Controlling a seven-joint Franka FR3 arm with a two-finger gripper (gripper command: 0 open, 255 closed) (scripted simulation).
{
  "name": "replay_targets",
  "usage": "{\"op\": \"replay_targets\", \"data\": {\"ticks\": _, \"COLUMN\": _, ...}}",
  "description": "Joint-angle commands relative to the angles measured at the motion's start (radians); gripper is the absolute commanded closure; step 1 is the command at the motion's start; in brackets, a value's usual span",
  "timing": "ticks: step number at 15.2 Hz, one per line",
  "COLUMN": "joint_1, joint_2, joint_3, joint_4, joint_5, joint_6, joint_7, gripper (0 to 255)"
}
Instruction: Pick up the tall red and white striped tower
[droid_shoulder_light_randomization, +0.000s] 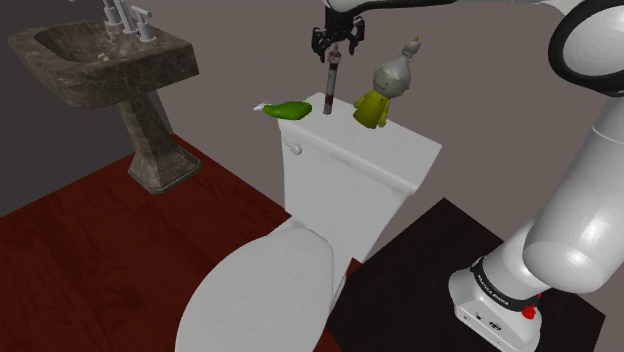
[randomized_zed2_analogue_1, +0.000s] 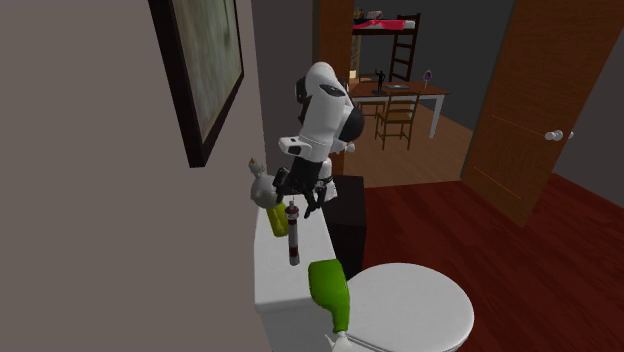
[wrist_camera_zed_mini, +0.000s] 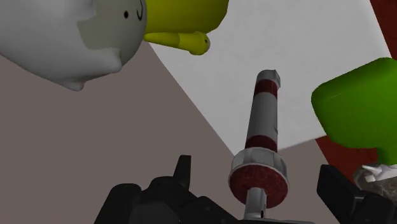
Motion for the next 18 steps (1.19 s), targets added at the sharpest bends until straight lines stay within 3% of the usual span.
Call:
{"op": "replay_targets", "data": {"ticks": 1, "joint_1": 0.000, "joint_2": 0.003, "joint_3": -0.001, "joint_4": -0.022, "joint_5": -0.003, "joint_6": 0.025, "joint_7": 0.008, "gripper": 0}}
{"op": "replay_targets", "data": {"ticks": 4, "joint_1": -0.001, "joint_2": 0.003, "joint_3": -0.001, "joint_4": -0.043, "joint_5": -0.006, "joint_6": 0.045, "joint_7": 0.015, "gripper": 0}}
{"op": "replay_targets", "data": {"ticks": 5, "joint_1": -0.002, "joint_2": 0.002, "joint_3": -0.002, "joint_4": -0.046, "joint_5": -0.006, "joint_6": 0.046, "joint_7": 0.015, "gripper": 255}}
{"op": "replay_targets", "data": {"ticks": 14, "joint_1": -0.001, "joint_2": 0.003, "joint_3": -0.001, "joint_4": -0.043, "joint_5": -0.006, "joint_6": 0.045, "joint_7": 0.015, "gripper": 255}}
{"op": "replay_targets", "data": {"ticks": 18, "joint_1": 0.001, "joint_2": 0.004, "joint_3": 0.000, "joint_4": 0.012, "joint_5": 0.000, "joint_6": -0.007, "joint_7": -0.001, "gripper": 255}}
